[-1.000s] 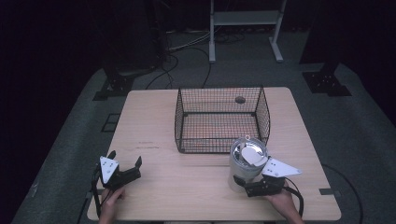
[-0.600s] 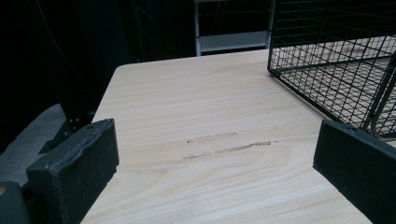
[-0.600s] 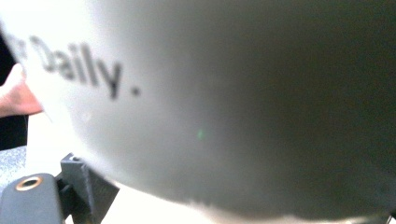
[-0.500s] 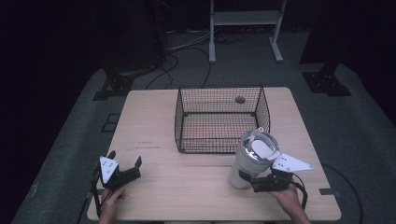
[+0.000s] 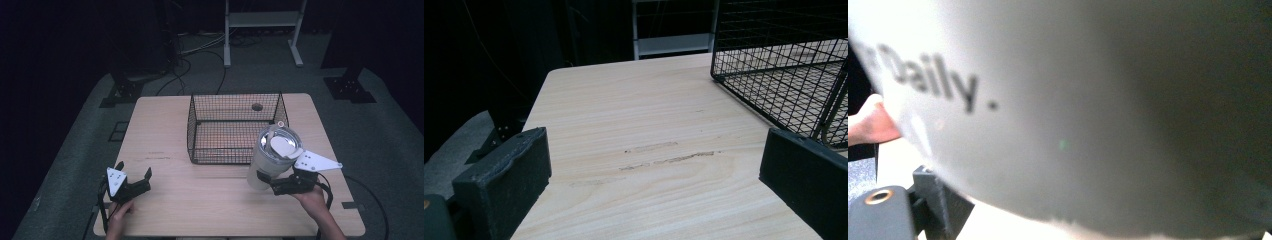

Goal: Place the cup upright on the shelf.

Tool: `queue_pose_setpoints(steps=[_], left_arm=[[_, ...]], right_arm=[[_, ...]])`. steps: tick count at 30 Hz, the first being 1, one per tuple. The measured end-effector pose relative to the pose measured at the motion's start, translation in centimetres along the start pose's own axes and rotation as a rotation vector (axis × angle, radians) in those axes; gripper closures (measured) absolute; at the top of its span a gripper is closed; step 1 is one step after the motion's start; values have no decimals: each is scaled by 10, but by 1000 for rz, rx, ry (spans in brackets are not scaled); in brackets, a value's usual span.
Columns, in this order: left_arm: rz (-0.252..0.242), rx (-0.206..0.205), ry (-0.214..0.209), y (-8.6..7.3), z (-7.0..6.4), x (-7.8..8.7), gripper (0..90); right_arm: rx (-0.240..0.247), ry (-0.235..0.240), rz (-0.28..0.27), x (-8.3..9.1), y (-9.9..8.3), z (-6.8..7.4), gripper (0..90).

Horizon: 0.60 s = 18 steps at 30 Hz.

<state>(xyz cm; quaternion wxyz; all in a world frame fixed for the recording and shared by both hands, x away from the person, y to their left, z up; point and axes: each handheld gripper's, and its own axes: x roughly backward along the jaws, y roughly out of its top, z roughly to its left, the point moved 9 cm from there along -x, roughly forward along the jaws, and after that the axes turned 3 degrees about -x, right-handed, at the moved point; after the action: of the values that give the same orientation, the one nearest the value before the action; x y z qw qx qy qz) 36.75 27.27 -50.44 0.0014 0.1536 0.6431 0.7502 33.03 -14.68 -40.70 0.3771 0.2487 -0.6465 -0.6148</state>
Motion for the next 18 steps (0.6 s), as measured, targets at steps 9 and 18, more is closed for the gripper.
queue_pose_setpoints(steps=[9, 18], left_arm=[[-3, 1, -1, 0, 0, 0, 0], [-5, 0, -1, 0, 0, 0, 0]], right_arm=[[-4, 4, 12, -6, 22, -4, 92], [13, 1, 19, -17, 43, -9, 92]])
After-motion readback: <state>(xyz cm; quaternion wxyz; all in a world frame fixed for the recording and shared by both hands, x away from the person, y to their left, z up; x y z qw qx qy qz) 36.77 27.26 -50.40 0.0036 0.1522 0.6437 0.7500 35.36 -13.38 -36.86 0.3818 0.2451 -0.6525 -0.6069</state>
